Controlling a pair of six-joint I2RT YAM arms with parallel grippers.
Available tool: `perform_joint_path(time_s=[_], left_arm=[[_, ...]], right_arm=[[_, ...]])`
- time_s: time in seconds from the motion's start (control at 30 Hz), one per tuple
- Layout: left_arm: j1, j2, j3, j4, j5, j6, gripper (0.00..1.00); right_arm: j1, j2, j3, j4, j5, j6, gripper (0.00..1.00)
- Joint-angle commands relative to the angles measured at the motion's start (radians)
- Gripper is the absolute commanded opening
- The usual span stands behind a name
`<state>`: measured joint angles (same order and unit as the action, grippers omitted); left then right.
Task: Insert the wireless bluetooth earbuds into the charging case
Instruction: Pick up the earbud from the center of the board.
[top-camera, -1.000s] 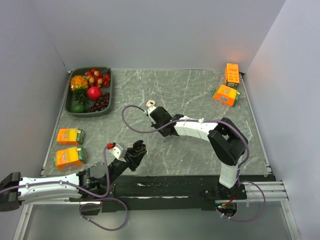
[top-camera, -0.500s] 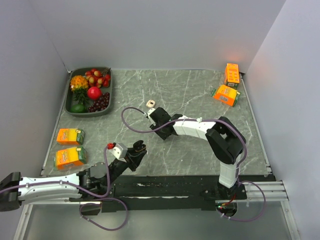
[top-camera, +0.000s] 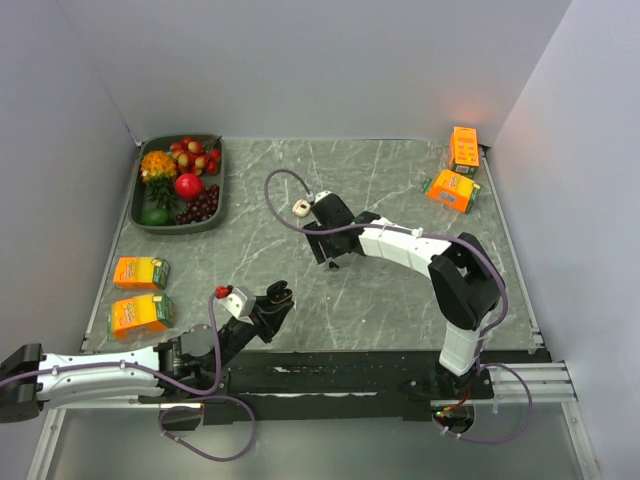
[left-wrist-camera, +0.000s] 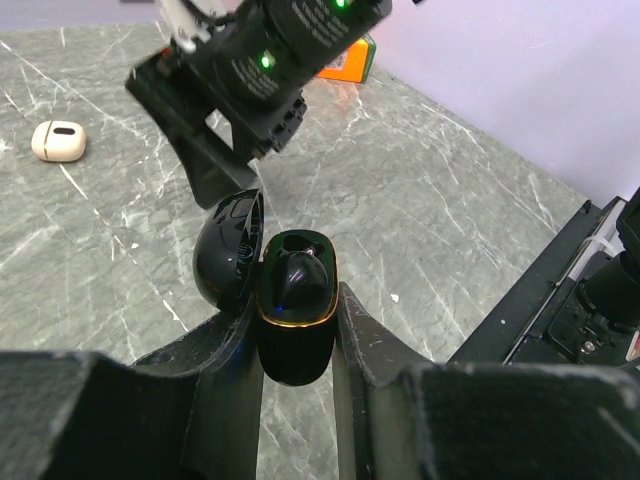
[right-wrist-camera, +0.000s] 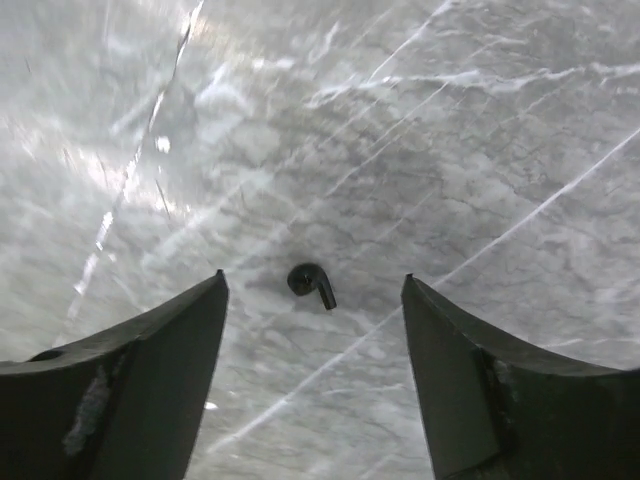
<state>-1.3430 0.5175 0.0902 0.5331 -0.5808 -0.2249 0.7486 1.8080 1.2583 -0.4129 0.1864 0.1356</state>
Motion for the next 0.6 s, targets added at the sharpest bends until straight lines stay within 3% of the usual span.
perform_joint_path(time_s=[0.0, 0.27, 0.57], left_arm=[[-0.004, 0.003, 0.023, 0.018, -0.001, -0.01, 0.01], [-0.004, -0.011, 0.017, 0.002, -0.004, -0.016, 0.01], [-0.004, 0.01, 0.02, 0.013, -0.005, -0.019, 0.01]], right_arm=[[-0.025, -0.032, 0.015, -0.007, -0.12, 0.138, 0.72], [-0.031, -0.026, -0.051, 0.069, -0.215, 0.05, 0.68], [-0.055, 0.01, -0.077, 0.082, -0.212, 0.029, 0.65]])
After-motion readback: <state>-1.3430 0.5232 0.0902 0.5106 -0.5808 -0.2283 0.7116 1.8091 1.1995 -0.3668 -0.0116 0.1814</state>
